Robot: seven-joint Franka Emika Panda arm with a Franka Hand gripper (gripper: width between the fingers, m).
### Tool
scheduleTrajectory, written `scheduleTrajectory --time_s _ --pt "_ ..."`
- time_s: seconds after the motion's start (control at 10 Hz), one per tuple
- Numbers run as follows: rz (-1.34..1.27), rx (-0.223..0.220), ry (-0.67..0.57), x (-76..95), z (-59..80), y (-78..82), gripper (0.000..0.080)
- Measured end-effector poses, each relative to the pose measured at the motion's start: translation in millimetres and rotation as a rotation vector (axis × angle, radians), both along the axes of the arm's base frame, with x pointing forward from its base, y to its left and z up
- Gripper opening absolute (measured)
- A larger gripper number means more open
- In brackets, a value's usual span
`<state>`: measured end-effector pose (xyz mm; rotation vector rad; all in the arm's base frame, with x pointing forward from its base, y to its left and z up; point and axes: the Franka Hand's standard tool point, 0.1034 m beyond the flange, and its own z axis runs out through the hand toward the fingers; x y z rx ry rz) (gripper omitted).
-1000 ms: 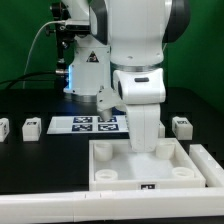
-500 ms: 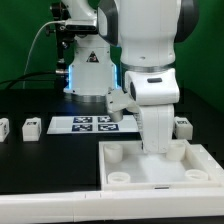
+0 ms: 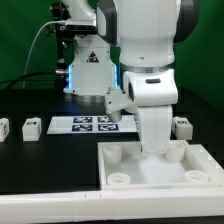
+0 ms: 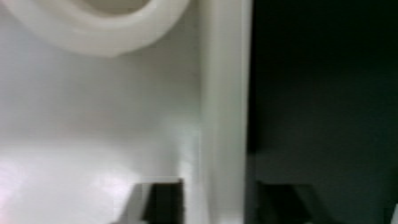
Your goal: Assemble one leg
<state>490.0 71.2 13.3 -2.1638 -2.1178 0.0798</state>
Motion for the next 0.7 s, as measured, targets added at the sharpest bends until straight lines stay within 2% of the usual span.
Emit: scheduleTrajectory --time_s 0.1,0.2,0.3,0.4,0.7 --pt "-0.003 -0.001 -0.004 0.7 2.6 0.0 0.034" --pt "-0.007 -0.003 -0.007 0.2 5.0 -0.2 0.0566" --pt "-0.011 -0.005 -0.009 -0.5 7.3 -0.6 0.0566" --pt "-0.022 -0.008 -0.014 -1.4 12.1 -1.4 0.0624" --pt "-0.129 -0.031 -0.04 -11.1 36.5 -2.0 0.0648"
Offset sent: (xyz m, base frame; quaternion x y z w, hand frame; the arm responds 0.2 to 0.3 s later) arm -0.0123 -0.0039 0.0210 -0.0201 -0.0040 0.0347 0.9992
